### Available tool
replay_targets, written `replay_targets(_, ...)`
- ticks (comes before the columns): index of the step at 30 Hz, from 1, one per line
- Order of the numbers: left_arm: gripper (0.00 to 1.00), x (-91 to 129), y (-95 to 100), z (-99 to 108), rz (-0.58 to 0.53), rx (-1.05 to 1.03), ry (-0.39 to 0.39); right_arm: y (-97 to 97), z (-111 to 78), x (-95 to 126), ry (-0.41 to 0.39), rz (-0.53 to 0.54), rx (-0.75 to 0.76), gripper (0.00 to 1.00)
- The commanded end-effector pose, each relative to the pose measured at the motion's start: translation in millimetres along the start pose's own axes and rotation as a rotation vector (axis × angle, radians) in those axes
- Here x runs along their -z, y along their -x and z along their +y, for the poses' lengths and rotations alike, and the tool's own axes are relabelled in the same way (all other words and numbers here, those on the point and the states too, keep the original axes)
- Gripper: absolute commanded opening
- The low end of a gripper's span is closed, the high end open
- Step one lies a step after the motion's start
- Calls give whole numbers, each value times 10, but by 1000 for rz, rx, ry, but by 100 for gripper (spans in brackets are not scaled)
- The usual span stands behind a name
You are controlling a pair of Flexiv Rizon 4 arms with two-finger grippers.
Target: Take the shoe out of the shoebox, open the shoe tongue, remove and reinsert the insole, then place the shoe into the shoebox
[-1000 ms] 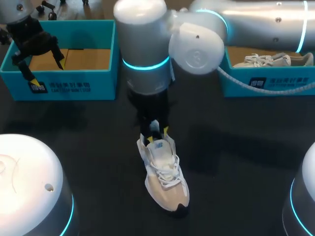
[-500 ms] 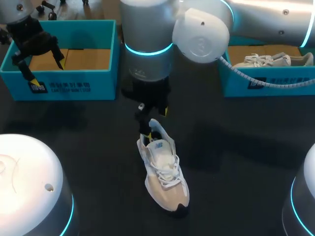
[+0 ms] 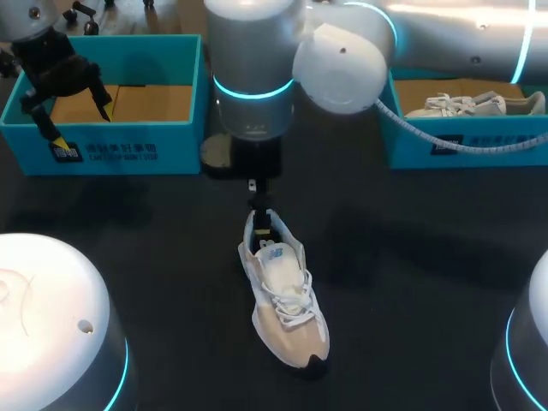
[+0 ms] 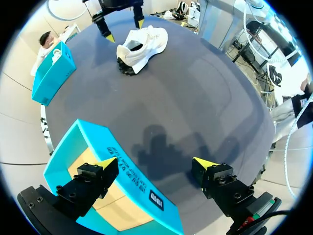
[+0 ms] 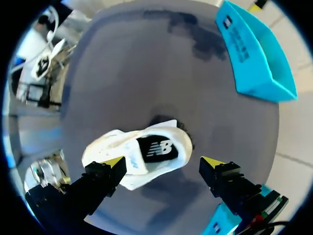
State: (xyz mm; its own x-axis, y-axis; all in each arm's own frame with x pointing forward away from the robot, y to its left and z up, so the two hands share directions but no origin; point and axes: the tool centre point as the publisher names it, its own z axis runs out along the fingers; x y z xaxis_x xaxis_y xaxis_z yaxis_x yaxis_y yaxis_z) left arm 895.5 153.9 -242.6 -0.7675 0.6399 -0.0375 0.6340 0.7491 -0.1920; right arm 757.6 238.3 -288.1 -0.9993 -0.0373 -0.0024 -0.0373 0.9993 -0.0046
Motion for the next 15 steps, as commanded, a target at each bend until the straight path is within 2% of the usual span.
replay_targets(1,100,3,-2,2,2,-1,2,51,88,-66,-30,-22,109,100)
replay_targets(6,100,3,-2,2,2,-1,2,117,116,-143,-56,-16,147,100)
replay_targets(15,100,3,-2,2,2,-1,2,279,151,-373,-52,6,179,100)
